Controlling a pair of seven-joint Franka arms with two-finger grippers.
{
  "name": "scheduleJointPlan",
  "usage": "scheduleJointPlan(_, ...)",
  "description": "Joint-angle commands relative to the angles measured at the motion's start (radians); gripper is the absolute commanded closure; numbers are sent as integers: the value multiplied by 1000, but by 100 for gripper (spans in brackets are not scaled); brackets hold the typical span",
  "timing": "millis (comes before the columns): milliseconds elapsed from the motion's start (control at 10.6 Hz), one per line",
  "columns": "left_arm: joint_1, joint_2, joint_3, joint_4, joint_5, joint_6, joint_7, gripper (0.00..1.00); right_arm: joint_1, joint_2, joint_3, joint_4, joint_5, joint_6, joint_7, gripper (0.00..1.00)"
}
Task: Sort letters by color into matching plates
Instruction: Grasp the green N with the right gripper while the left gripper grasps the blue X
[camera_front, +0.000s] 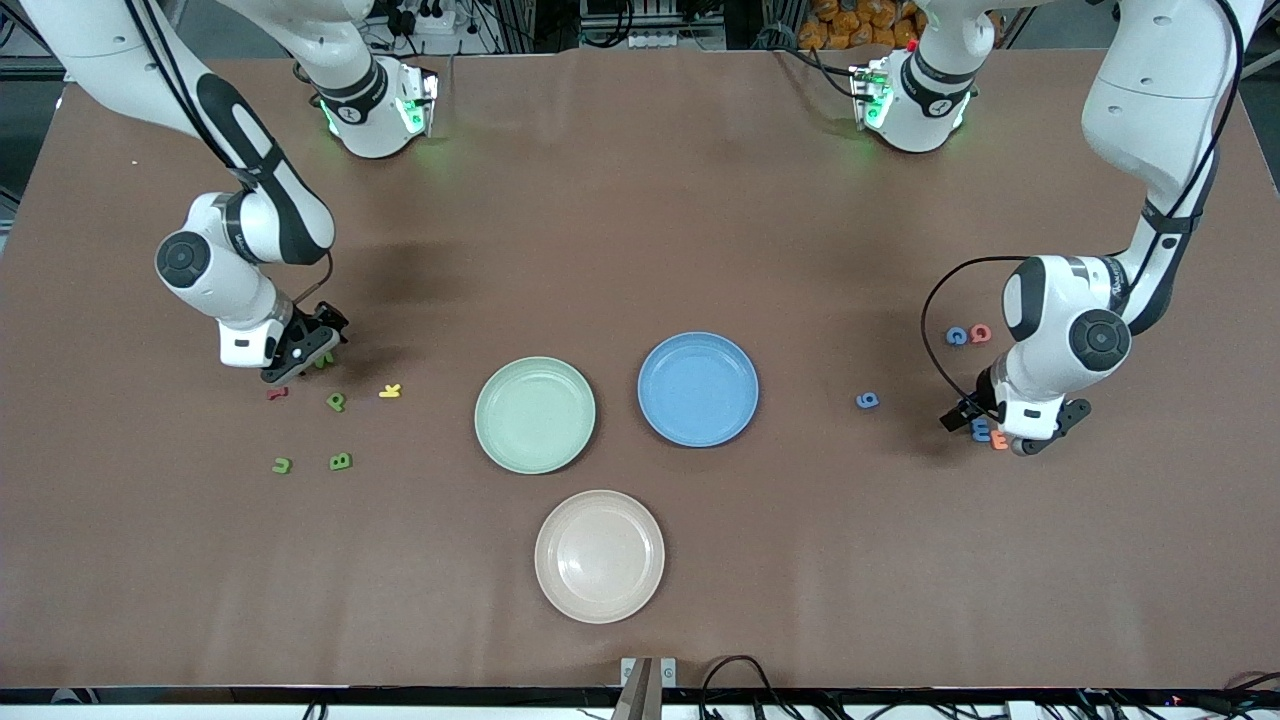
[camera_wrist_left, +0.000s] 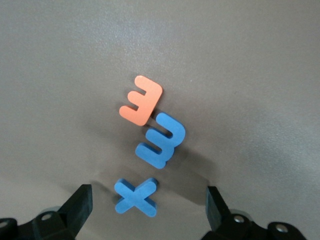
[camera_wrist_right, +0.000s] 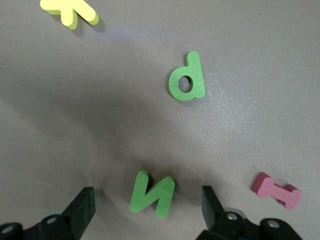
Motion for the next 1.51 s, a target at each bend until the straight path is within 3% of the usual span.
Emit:
scheduleJointPlan(0, 7, 5, -1, 3, 25, 10, -29, 0, -14, -5, 11, -18, -12, 26, -16, 45)
scheduleJointPlan(94, 8, 4, -1, 1, 25, 10, -29, 0, -14, -5, 11, -16, -12, 24, -16, 55)
scheduleJointPlan(189, 8, 4, -1, -2, 25, 11, -27, 24, -14, -5, 11, -16, -12, 24, -16, 66)
scheduleJointPlan(283, 8, 4, -1, -2, 25, 11, -27, 58, -13, -5, 11, -15, -12, 24, -16, 78)
scheduleJointPlan(377, 10, 2, -1, -3, 23, 11, -29, 84, -13, -5, 11, -13, -12, 24, -15, 83)
scheduleJointPlan(472, 10, 2, -1, -5, 23, 11, -29, 95, -11, -9, 11, -12, -12, 18, -15, 84)
scheduleJointPlan(566, 11, 1, -1, -8, 20, 11, -30, 100, -10, -20, 14, -9, -12, 12, -4, 84)
scheduleJointPlan(1132, -1, -41, -7, 8, 14, 4, -41, 100, 61, -91, 17, 54, 2, -123, 253, 83)
scheduleJointPlan(1415, -3, -51, -65, 61, 13, -48, -153, 100, 142, -88, 18, 88, 5, -123, 482, 83)
